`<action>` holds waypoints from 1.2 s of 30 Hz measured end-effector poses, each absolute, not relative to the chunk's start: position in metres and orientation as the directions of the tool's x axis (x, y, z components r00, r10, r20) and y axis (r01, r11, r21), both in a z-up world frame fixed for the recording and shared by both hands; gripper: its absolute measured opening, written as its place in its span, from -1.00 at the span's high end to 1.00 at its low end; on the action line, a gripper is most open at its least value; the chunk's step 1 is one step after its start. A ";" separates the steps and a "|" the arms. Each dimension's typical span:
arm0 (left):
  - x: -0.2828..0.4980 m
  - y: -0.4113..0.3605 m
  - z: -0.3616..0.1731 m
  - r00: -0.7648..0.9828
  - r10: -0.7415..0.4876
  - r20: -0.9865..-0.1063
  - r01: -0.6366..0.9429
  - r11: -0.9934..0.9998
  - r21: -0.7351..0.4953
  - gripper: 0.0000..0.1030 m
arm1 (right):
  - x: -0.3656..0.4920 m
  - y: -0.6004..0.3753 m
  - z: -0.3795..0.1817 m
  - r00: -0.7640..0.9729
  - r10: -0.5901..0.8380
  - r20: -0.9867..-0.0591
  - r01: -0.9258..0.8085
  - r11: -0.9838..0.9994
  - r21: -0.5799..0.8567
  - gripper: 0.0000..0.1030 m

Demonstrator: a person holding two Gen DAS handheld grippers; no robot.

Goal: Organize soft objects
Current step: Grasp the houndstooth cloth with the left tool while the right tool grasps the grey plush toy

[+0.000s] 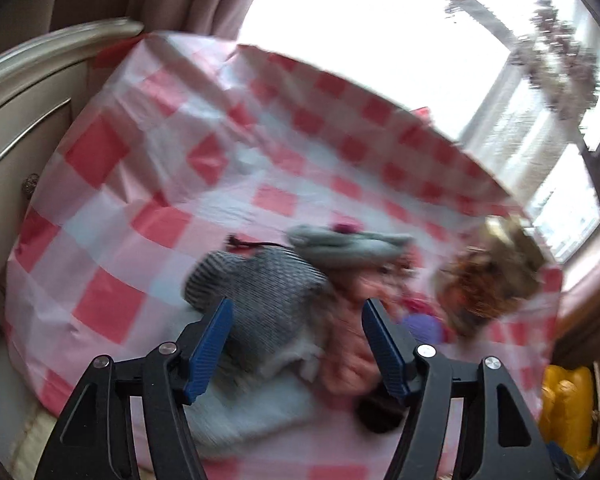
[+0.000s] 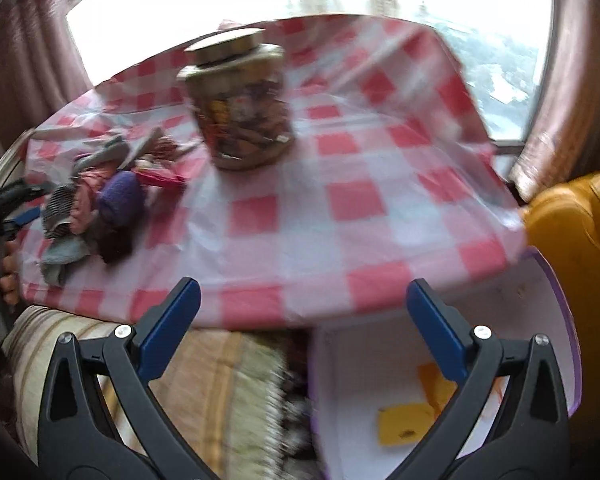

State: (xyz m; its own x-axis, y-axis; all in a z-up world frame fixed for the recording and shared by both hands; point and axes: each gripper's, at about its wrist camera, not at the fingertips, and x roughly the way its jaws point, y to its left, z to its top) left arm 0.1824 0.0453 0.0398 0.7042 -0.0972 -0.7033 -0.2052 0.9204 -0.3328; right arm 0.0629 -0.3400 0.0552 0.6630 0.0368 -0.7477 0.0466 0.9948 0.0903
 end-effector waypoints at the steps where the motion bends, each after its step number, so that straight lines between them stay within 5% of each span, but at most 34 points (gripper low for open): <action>1: 0.192 0.053 0.032 0.687 -0.089 -0.721 -0.228 0.916 -0.330 -0.33 | 0.071 -0.329 0.059 0.669 0.047 -0.742 0.019 0.997 0.081 -0.99; 6: 0.211 0.066 0.011 0.661 -0.102 -0.743 -0.245 0.907 -0.342 -0.31 | 0.109 -0.276 0.076 0.687 0.104 -0.719 -0.113 0.993 0.035 -0.99; 8: 0.215 0.066 0.005 0.654 -0.109 -0.748 -0.231 0.913 -0.336 0.00 | 0.124 -0.254 0.081 0.687 0.140 -0.713 -0.168 0.985 0.032 -0.99; 14: 0.211 0.064 -0.003 0.661 -0.142 -0.737 -0.199 0.914 -0.354 0.39 | 0.174 -0.172 0.095 0.698 0.207 -0.685 -0.348 0.935 -0.073 -0.99; 27: 0.186 0.081 -0.003 0.714 -0.181 -0.676 -0.205 0.869 -0.450 0.48 | 0.252 -0.029 0.055 0.607 0.213 -0.766 -0.644 0.696 -0.316 -0.99; 33: 0.175 0.091 -0.002 0.746 -0.176 -0.642 -0.225 0.841 -0.492 0.49 | 0.274 -0.006 0.035 0.555 0.212 -0.805 -0.689 0.658 -0.302 -0.99; 34: 0.174 0.092 -0.001 0.752 -0.179 -0.634 -0.224 0.835 -0.502 0.49 | 0.276 -0.005 0.034 0.544 0.214 -0.811 -0.694 0.658 -0.291 -0.96; 36: 0.172 0.094 0.001 0.761 -0.179 -0.624 -0.221 0.832 -0.509 0.49 | 0.283 -0.003 0.030 0.499 0.241 -0.832 -0.708 0.668 -0.231 -0.51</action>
State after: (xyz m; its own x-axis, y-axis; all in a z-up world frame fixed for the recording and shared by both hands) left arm 0.1717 0.0936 0.0008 0.7611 -0.1787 -0.6235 -0.2214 0.8320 -0.5087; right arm 0.2829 -0.0033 0.0296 0.4994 0.2414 -0.8320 -0.7078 0.6676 -0.2311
